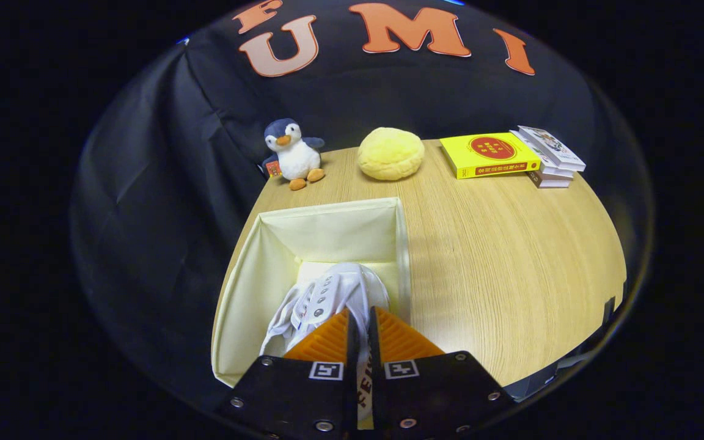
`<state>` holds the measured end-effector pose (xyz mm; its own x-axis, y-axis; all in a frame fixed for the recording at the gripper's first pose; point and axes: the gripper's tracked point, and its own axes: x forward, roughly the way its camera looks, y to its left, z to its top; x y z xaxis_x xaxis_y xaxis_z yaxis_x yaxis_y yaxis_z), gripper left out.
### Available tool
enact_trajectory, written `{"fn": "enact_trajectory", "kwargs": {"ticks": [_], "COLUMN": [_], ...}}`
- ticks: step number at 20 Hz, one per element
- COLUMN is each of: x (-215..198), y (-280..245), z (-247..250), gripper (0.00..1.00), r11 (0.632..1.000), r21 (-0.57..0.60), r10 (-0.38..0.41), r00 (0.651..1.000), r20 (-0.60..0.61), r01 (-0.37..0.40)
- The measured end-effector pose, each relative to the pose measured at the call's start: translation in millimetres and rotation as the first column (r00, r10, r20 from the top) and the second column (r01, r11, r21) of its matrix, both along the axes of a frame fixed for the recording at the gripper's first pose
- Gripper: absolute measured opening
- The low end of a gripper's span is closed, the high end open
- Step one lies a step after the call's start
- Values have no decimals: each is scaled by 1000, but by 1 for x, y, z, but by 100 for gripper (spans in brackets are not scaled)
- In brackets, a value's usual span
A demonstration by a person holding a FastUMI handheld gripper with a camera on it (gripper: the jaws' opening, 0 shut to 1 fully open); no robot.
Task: Open the storage box then place both shoes into the box .Put the left shoe in first, then the right shoe, with the right side of both shoes facing outward in a uniform manner.
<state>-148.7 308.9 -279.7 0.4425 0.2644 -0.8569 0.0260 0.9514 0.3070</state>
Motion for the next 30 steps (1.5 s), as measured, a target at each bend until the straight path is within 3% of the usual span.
{"fn": "enact_trajectory", "kwargs": {"ticks": [2, 7, 10, 13, 21, 30], "x": [12, 33, 50, 64, 98, 119], "y": [2, -23, -58, -95, -200, -282], "z": [23, 68, 94, 118, 181, 239], "gripper": [23, 39, 53, 60, 76, 86], "r11": [998, 993, 994, 997, 999, 980], "r21": [55, 89, 70, 43, -28, -110], "r10": [18, 57, 55, 47, -10, -29], "r00": [998, 979, 956, 926, 825, 672], "r20": [65, 194, 288, 375, 565, 740], "r01": [-22, -76, -79, -68, 32, 163]}}
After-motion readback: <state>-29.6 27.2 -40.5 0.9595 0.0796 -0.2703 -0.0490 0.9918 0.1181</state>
